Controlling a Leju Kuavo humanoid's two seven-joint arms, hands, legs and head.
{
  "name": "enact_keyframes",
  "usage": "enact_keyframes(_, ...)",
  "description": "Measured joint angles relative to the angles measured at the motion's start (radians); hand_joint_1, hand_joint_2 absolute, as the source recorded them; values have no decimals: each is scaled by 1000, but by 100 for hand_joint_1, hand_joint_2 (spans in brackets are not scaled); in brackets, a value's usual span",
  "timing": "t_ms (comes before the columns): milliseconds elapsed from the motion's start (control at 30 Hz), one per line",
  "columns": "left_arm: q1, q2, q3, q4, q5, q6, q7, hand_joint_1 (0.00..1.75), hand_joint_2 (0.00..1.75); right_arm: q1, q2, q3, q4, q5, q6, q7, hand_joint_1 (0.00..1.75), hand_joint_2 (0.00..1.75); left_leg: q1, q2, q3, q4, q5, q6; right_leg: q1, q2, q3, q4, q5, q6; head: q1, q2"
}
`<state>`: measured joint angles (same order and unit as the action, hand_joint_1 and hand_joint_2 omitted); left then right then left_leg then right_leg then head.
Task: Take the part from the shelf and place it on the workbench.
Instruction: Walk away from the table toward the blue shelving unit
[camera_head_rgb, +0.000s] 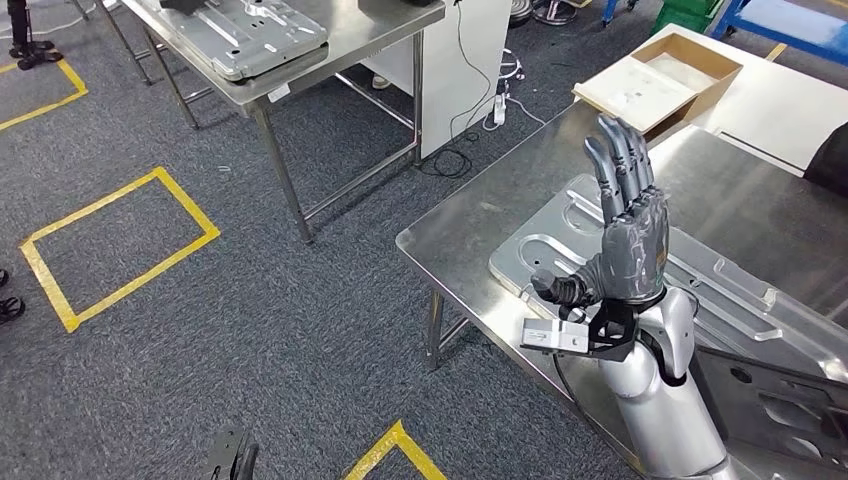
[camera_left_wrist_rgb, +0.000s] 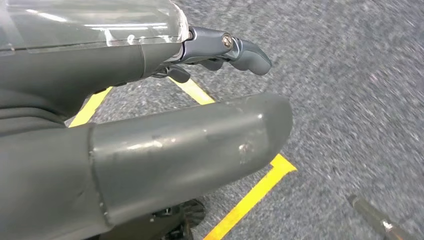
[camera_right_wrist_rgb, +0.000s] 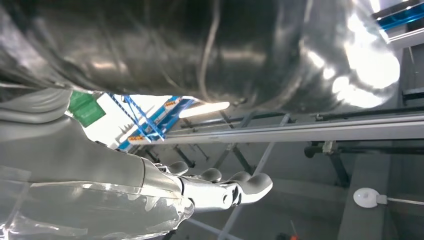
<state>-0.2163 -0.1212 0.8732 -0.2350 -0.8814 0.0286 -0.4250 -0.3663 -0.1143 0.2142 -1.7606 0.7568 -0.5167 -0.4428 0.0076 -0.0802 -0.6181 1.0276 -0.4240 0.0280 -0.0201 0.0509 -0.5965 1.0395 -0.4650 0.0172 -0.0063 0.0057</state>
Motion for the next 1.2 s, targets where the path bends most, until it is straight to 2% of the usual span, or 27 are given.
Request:
enact_keyframes(67, 3, 0, 0, 0, 0, 0, 0, 0, 0, -4, 0, 0, -1, 1, 1, 1, 0, 0, 3, -14, -4, -2, 2, -14, 1, -11, 3, -6, 1, -6, 0, 0)
enact_keyframes(133, 5, 0, 0, 0, 0, 0, 0, 0, 0, -11, 0, 2, -2, 3, 5, 2, 0, 0, 2, 5, -14, 22, -15, -25, -3, -28, 10, -16, 6, -18, -1, 0)
enact_keyframes(167, 5, 0, 0, 0, 0, 0, 0, 0, 0, -14, -1, 3, -2, 4, 9, 3, 0, 0, 2, 24, -31, 60, -38, -30, -5, -39, 14, -20, 7, -23, -2, 0)
enact_keyframes(200, 4, 0, 0, 0, 0, 0, 0, 0, 0, -17, -1, 4, -3, 5, 12, 5, 0, 0, 4, 46, -56, 117, -68, -34, -3, -49, 17, -22, 6, -28, -4, 0)
enact_keyframes(233, 4, 0, 0, 0, 0, 0, 0, 0, 0, -18, -2, 5, -3, 6, 15, 7, 0, 0, 6, 58, -86, 181, -97, -38, -2, -59, 18, -21, 5, -31, -5, 0)
enact_keyframes(267, 5, -1, 0, 0, 0, 0, 0, 0, 0, -19, -2, 6, -3, 7, 18, 8, 0, 0, 8, 64, -113, 235, -115, -42, -1, -69, 18, -20, 3, -33, -5, 0)
enact_keyframes(300, 6, -1, 0, 0, 1, 0, 0, 0, 0, -19, -2, 7, -3, 9, 18, 9, 0, 0, 10, 68, -125, 261, -116, -45, 0, -78, 18, -19, 1, -33, -5, 0)
enact_keyframes(333, 8, -1, 0, 0, 1, 0, 0, 0, 0, -20, -2, 8, -3, 10, 19, 10, 0, 0, 11, 72, -119, 249, -100, -47, -1, -87, 19, -17, -1, -32, -5, 0)
enact_keyframes(367, 8, -1, 0, 0, 1, 0, 0, 0, 0, -21, -2, 9, -3, 12, 19, 10, 0, 0, 12, 78, -95, 203, -70, -47, -1, -96, 20, -15, -4, -30, -5, 0)
enact_keyframes(433, 7, -1, 0, 0, 1, 0, 0, 0, 0, -25, -2, 10, -4, 16, 19, 12, 0, 0, 8, 111, -30, 73, -19, -41, 1, -112, 23, -11, -11, -22, -5, 0)
enact_keyframes(500, 6, -2, 0, 0, 1, 0, 0, 0, 0, -28, -3, 12, -4, 18, 19, 14, 0, 0, 1, 130, 0, 8, -6, -29, 7, -125, 24, -9, -15, -11, -4, 0)
enact_keyframes(567, 8, -2, 0, 0, 1, 1, 0, 0, 0, -32, -3, 16, -4, 18, 19, 16, 0, 0, -3, 117, -1, 3, -6, -16, 9, -140, 27, -12, -16, -1, -3, 0)
enact_keyframes(600, 9, -3, 0, 0, 1, 1, 0, 0, 0, -34, -3, 18, -4, 18, 19, 17, 0, 0, -2, 109, 1, -2, -4, -10, 7, -138, 29, -9, -21, 5, -3, 0)
enact_keyframes(667, 9, -5, 0, 0, 1, 2, 0, 0, 0, -36, -4, 21, -4, 18, 19, 18, 0, 0, 2, 94, 6, -13, 3, 6, 2, -105, 11, 38, -55, 13, -3, 0)
enact_keyframes(733, 6, -6, 0, 0, 1, 2, 0, 0, 0, -35, -7, 21, -4, 18, 19, 19, 0, 0, 3, 78, 7, -15, 5, 15, -1, -65, -47, 156, -115, 16, -2, 0)
enact_keyframes(767, 6, -6, 0, 0, 1, 2, 0, 0, 0, -34, -7, 21, -4, 18, 19, 19, 0, 0, 2, 69, 7, -15, 5, 17, -2, -58, -79, 215, -135, 17, -3, 0)
enact_keyframes(800, 6, -6, 0, 0, 1, 2, 0, 0, 0, -33, -8, 21, -4, 18, 19, 19, 0, 0, 1, 59, 7, -13, 4, 17, -2, -55, -99, 249, -137, 18, -3, 0)
enact_keyframes(833, 7, -6, 0, 0, 1, 2, 0, 0, 0, -33, -8, 21, -4, 18, 19, 19, 0, 0, 1, 49, 7, -12, 4, 17, -2, -54, -103, 247, -121, 19, -3, 0)
enact_keyframes(867, 8, -6, 0, 0, 1, 2, 0, 0, 0, -33, -8, 21, -4, 18, 19, 19, 0, 0, 1, 38, 7, -10, 3, 16, -3, -52, -89, 210, -88, 18, -3, 0)
enact_keyframes(900, 8, -7, 0, 0, 1, 2, 0, 0, 0, -33, -8, 21, -4, 18, 19, 19, 0, 0, 2, 28, 7, -7, 1, 13, -4, -43, -62, 146, -49, 16, -2, 0)
enact_keyframes(967, 7, -9, 0, 0, 1, 2, 0, 0, 0, -35, -8, 21, -4, 19, 20, 19, 0, 0, 1, 9, 1, 0, -1, 5, -6, -8, -16, 36, -5, 11, -3, 0)
enact_keyframes(1033, 8, -10, 0, 0, 1, 2, 0, 0, 0, -35, -8, 22, -4, 22, 20, 21, 0, 0, 2, -6, -6, 2, 0, -8, -3, 9, -4, 3, -3, 5, -3, 0)
enact_keyframes(1067, 9, -10, 0, 0, 1, 3, 1, 0, 0, -35, -8, 23, -4, 25, 20, 22, 0, 0, 4, -14, -7, 1, 2, -15, -3, 2, -4, 1, -1, 1, -3, 0)
enact_keyframes(1100, 11, -9, 0, 0, 1, 3, 0, 0, 0, -36, -8, 26, -4, 28, 20, 24, 0, 0, 5, -10, -8, 1, 2, -21, -4, -7, 0, -3, 1, -4, -3, 0)
enact_keyframes(1133, 12, -9, 0, 0, 1, 4, 0, 0, 0, -37, -8, 28, -4, 30, 19, 25, 0, 0, 4, 4, -11, 9, -5, -26, -6, -16, 4, -8, 3, -11, -3, 0)
enact_keyframes(1200, 12, -8, 0, 0, 2, 5, 0, 0, 0, -37, -8, 33, -4, 34, 18, 25, 0, 0, 5, 46, -43, 79, -46, -35, -8, -37, 12, -15, 4, -23, -4, 0)
